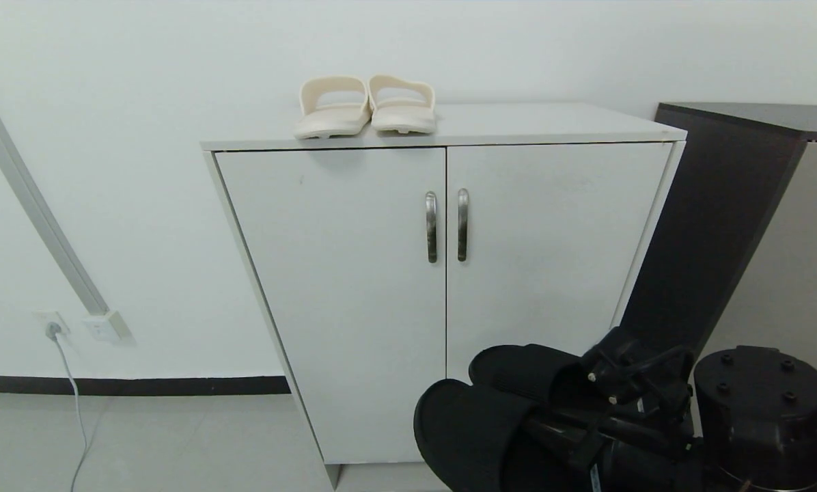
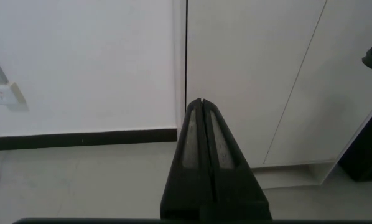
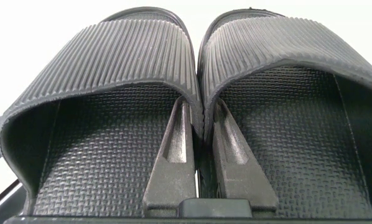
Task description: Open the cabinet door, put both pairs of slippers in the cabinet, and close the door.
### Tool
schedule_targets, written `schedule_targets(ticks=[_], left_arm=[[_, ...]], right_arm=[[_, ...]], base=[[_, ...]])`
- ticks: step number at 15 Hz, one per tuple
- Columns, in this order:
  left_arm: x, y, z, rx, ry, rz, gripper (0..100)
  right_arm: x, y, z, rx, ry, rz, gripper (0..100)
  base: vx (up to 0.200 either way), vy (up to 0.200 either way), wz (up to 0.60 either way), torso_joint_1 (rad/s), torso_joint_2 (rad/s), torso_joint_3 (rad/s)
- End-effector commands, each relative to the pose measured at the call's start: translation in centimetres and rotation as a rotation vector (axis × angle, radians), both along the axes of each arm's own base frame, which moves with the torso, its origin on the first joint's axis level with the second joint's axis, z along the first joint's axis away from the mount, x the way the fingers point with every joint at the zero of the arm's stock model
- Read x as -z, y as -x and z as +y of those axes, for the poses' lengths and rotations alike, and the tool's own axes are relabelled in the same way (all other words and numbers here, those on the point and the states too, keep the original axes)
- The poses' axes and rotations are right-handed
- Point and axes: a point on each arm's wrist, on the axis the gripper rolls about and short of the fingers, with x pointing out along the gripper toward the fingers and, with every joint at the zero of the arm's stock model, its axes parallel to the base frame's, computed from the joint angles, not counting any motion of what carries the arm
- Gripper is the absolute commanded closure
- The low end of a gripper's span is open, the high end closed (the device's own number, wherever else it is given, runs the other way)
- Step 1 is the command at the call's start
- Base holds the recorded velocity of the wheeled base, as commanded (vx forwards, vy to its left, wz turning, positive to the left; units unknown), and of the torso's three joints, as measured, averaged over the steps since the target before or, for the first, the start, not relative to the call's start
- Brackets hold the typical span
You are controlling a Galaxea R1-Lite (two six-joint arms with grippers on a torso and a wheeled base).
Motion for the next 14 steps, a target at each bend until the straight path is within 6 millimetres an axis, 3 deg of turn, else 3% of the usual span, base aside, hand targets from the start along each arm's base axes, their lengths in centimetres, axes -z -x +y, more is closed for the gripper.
schedule_targets(ticks=[1,5,6,13,14], left_arm=[[0.0,0.0,0.0,0.0,0.0,0.001,100],[0.0,0.0,0.0,0.002,0.0,0.0,100],[0.0,0.0,0.0,0.002,0.002,0.0,0],[-0.1,0.0,0.0,-0.007,-0.006,-0.005,0],[-1.1,0.3,0.0,-0.001,0.002,-0.046,0]], right_arm=[[0.0,0.0,0.0,-0.001,0.002,0.001,100],[0.2,0.1,-0.1,-0.007,0.02,-0.006,100],[0.2,0.1,-0.1,-0.007,0.02,-0.006,100],[0.3,0.2,-0.2,-0.007,0.022,-0.009,100],[0.2,0.2,-0.3,-0.01,0.024,-0.012,100]], base=[[0.0,0.0,0.0,0.0,0.0,0.0],[0.0,0.0,0.0,0.0,0.0,0.0],[0.0,0.0,0.0,0.0,0.0,0.0],[0.0,0.0,0.0,-0.007,0.05,0.049],[0.0,0.0,0.0,0.0,0.0,0.0]])
